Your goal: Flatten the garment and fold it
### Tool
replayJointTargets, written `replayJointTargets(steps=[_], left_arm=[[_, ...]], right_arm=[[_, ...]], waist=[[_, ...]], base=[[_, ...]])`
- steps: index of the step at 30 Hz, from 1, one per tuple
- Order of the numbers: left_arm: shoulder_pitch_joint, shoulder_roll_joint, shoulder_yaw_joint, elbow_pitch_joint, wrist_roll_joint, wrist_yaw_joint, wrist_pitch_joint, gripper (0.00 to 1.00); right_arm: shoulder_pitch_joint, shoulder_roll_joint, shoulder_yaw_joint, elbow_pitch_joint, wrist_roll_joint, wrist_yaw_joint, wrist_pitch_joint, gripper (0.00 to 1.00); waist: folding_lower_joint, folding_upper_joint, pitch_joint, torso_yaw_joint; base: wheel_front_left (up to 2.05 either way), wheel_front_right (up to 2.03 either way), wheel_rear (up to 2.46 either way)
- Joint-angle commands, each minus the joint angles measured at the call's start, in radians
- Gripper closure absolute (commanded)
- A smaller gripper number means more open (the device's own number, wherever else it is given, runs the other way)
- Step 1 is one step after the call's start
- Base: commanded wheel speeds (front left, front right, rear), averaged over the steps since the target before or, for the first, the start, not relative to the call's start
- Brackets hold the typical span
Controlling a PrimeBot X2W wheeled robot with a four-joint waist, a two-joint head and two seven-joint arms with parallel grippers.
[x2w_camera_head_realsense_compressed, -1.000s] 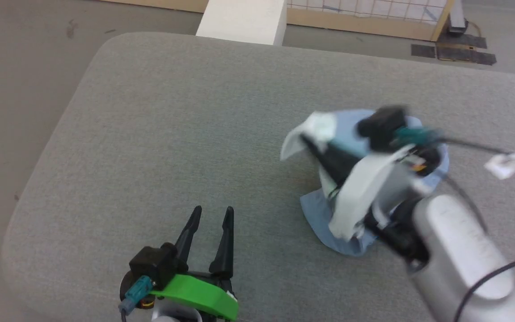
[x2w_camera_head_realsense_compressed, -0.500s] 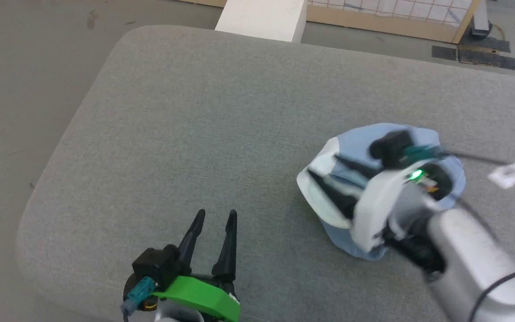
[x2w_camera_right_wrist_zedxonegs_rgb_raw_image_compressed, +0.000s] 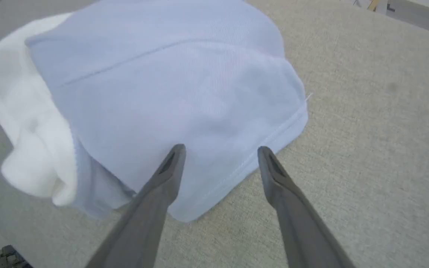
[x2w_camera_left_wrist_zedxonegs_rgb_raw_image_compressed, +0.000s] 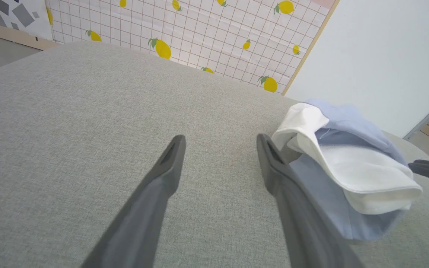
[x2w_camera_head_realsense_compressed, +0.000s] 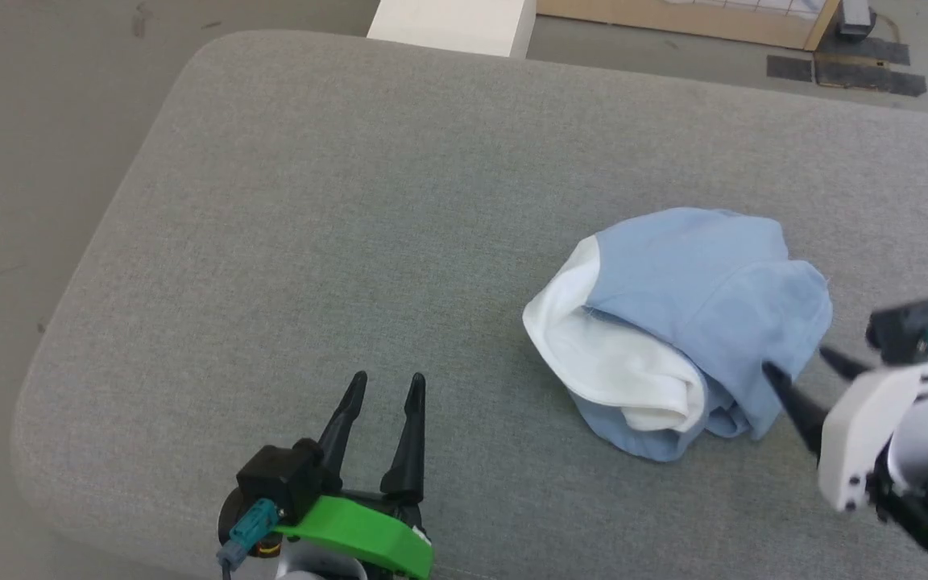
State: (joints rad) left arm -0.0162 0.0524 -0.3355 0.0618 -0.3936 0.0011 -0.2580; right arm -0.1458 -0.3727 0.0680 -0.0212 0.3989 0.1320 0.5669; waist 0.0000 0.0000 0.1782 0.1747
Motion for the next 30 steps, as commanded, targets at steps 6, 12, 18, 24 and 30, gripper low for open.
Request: replayJointTargets(steps=[6,12,18,24,30], left_arm=[[-0.012,-0.002,-0.005,0.009,0.012,-0.004,-0.004,0.0],[-0.015,-0.002,-0.004,0.013,0.019,-0.005,-0.004,0.0],[-0.013,-0.002,-0.001,0.009,0.015,0.002,-0.004,0.0],[-0.005,-0.002,0.013,0.008,0.008,0.003,-0.004,0.0],[0.005,-0.002,0.024,0.011,0.003,-0.001,-0.004,0.0]], right_arm=[[0.043,0.013,0.024,0.066,-0.062,-0.001,-0.039,0.0],[-0.012,0.029,0.072,0.188,-0.119,-0.001,-0.114,0.0],[-0.073,0.037,0.061,0.266,-0.15,-0.001,-0.197,1.0],[-0.084,0.02,0.046,0.23,-0.139,-0.001,-0.214,1.0],[-0.084,-0.002,0.016,0.148,-0.141,-0.001,-0.204,1.0]], waist=[[0.0,0.0,0.016,0.028],[0.0,0.0,0.026,0.048],[0.0,0.0,0.027,0.042],[0.0,0.0,0.002,0.001],[0.0,0.0,-0.029,-0.048]], base=[[0.0,0.0,0.0],[0.0,0.0,0.0],[0.0,0.0,0.0],[0.0,0.0,0.0],[0.0,0.0,0.0]])
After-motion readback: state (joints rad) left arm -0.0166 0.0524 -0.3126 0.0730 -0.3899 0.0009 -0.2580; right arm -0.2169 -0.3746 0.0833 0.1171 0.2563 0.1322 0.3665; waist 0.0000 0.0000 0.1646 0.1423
